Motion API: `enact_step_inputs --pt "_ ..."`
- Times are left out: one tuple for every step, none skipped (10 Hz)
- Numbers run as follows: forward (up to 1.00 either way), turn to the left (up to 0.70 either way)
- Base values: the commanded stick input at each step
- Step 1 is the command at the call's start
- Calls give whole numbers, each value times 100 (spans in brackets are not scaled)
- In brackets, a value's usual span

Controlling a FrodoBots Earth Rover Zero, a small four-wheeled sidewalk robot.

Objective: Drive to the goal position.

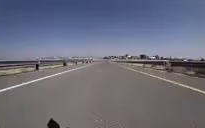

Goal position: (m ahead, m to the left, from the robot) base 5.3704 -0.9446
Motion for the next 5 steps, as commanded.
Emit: enact_step_inputs --pt "100 0" --pt "100 0" --pt "100 0" --pt "100 0" --pt "100 0"
